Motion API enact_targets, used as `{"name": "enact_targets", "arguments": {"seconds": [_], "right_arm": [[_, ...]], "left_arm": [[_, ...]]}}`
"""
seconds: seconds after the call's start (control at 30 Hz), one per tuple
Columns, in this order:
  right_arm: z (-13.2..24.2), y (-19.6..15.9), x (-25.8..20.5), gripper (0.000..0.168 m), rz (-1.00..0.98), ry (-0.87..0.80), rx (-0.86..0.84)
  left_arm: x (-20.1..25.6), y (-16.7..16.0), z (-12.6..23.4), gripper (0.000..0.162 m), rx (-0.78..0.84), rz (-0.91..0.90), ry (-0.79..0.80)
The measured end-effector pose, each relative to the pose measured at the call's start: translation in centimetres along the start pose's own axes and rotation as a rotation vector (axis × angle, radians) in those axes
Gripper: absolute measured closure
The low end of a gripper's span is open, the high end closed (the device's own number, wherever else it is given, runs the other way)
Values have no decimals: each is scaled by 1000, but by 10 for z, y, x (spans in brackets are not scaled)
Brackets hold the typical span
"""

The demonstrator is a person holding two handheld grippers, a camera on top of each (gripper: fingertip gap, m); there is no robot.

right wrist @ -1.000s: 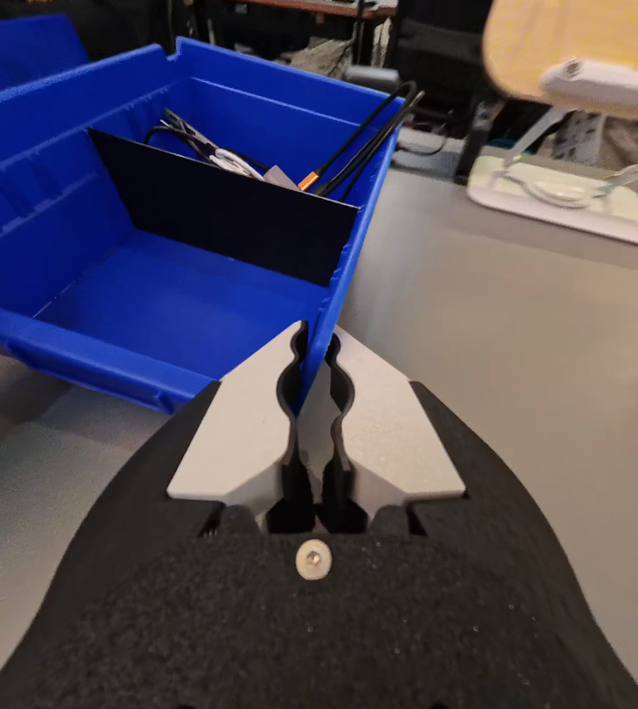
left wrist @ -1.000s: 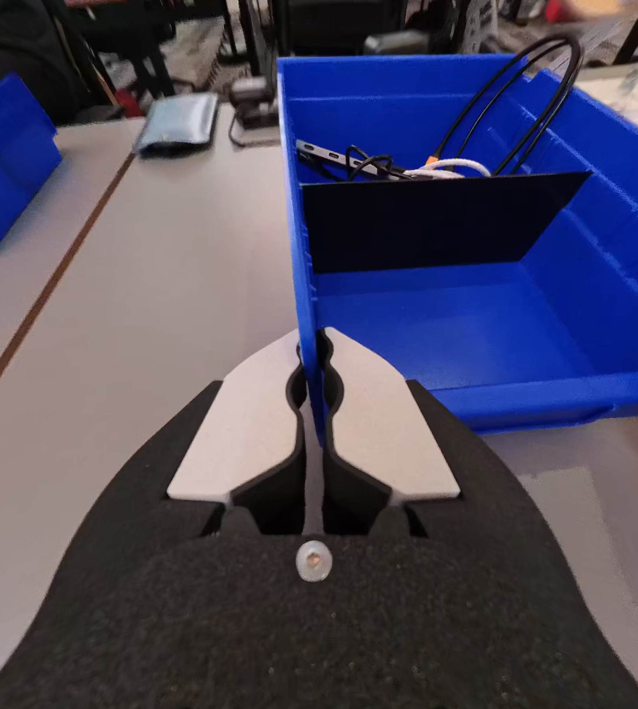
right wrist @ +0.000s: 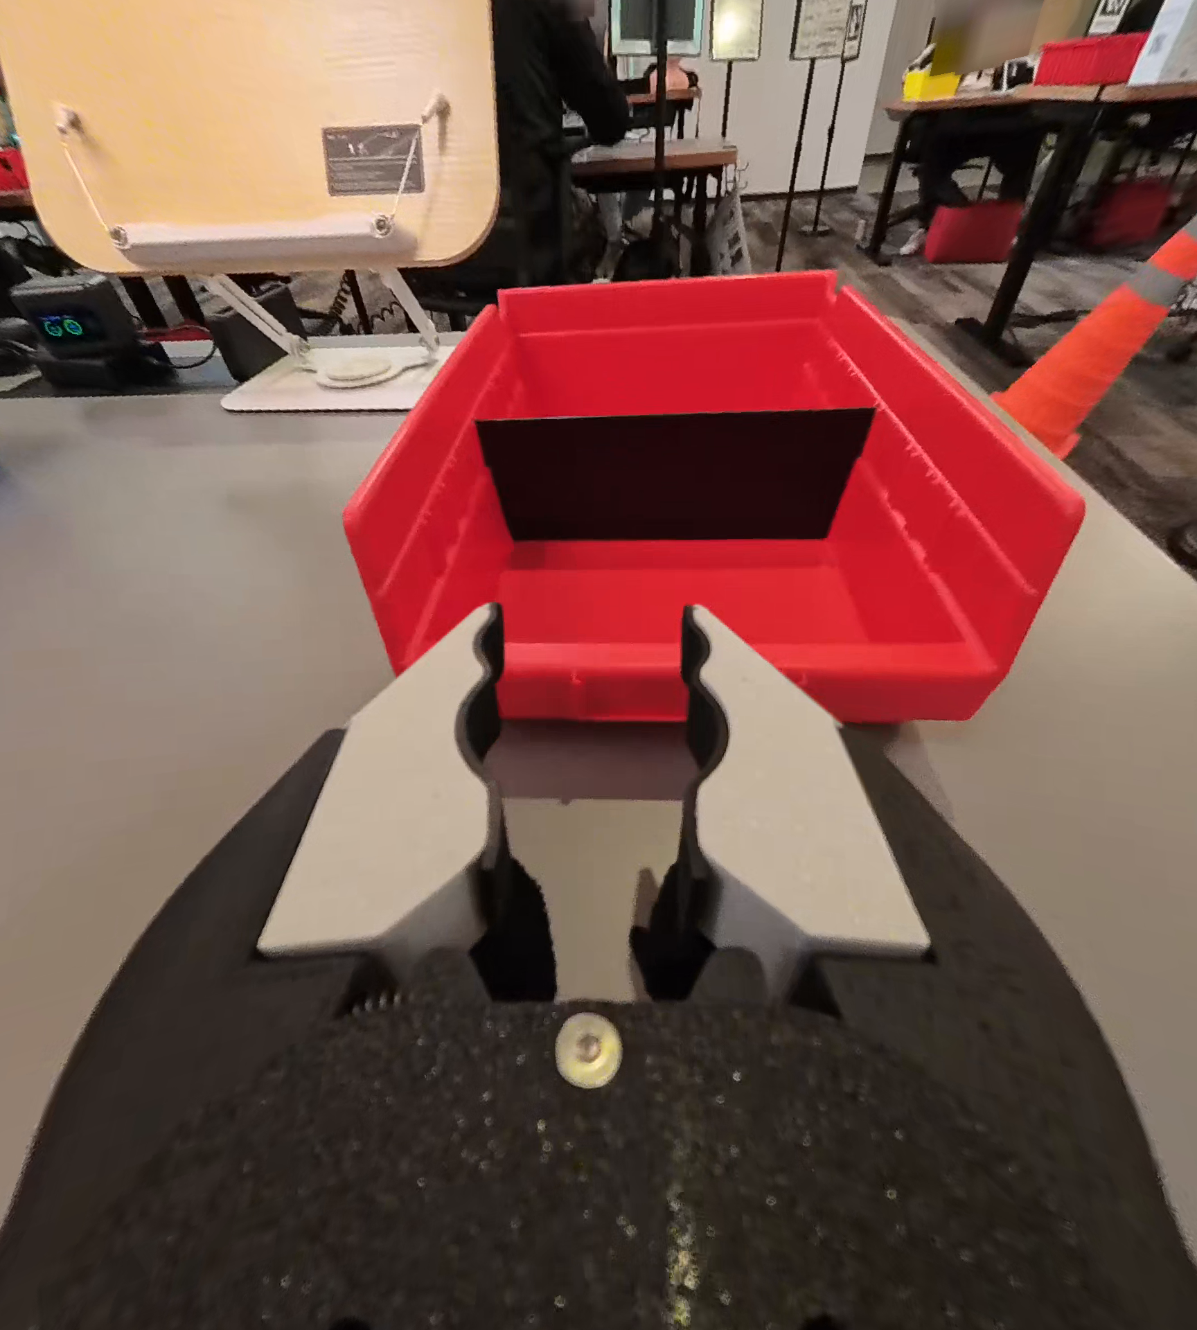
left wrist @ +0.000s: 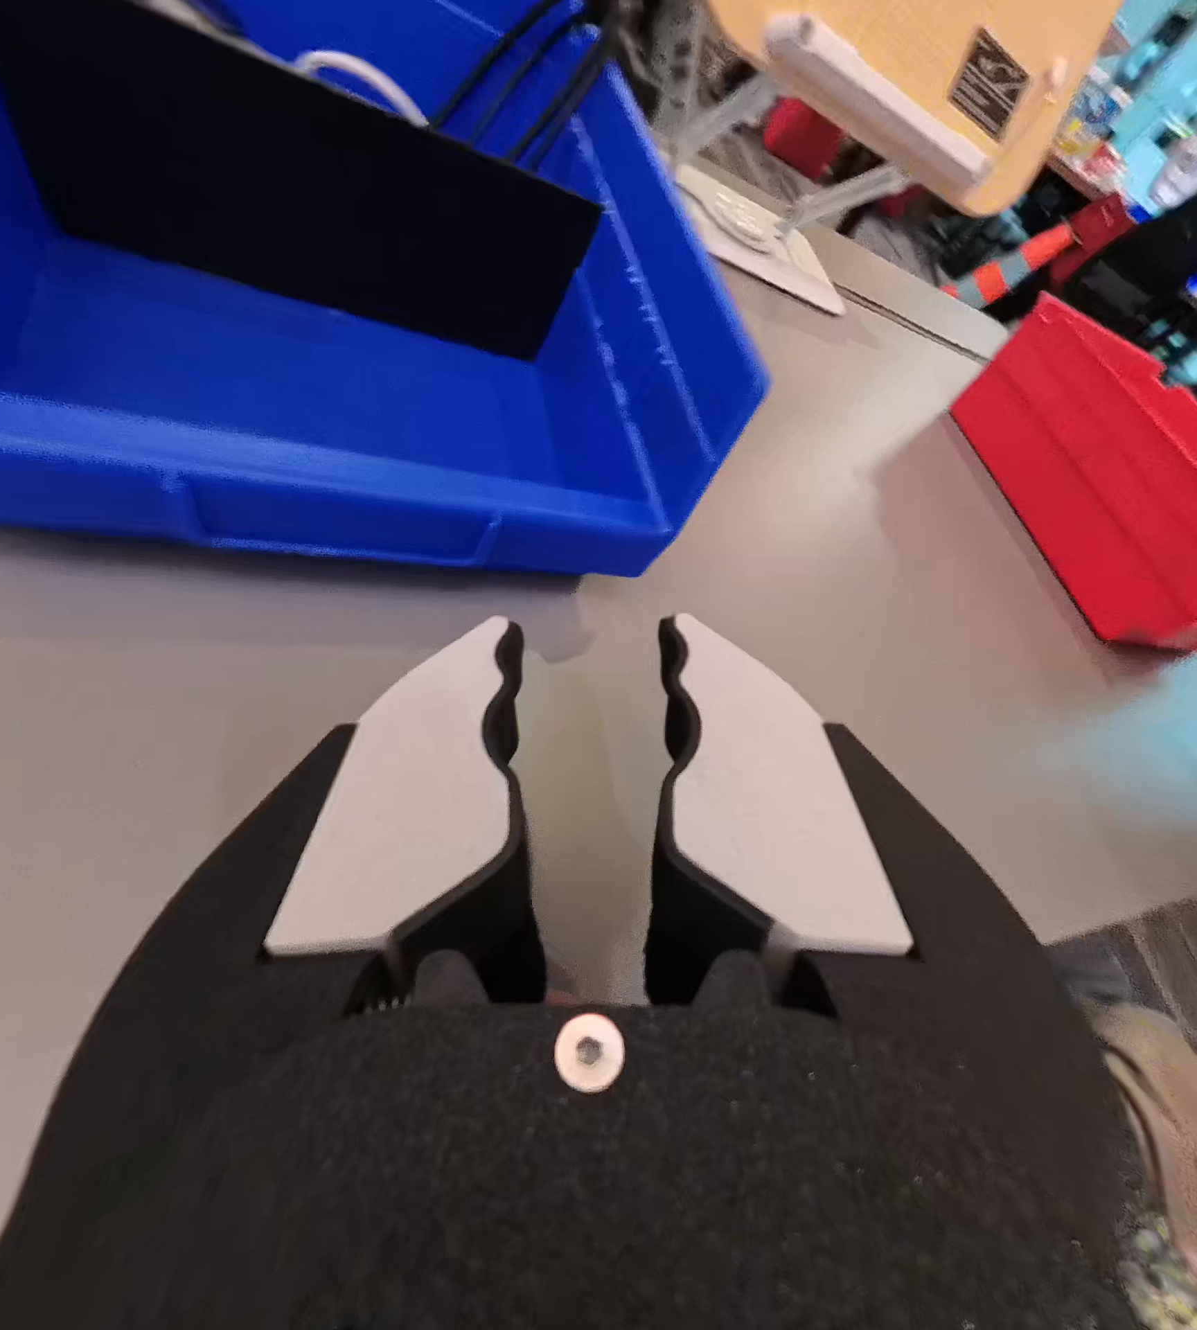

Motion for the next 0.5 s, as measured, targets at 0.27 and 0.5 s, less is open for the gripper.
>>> {"name": "enact_targets", "arguments": {"seconds": [0.27,0.5], "right_arm": [[-8,2,-2,127,10,8,38],[-13,1,-9,127,12,45,36]], "left_arm": [[33,91,-18,128,-447,-675,-322],[-69,191,-113,122,-843,-1188,-8]]}}
Point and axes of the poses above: each gripper's, where its closed fingertips meet, z back along the fingers, y out of its top, x = y × z across the jaws, the point moved 3 cm from there along z, back along the fingers
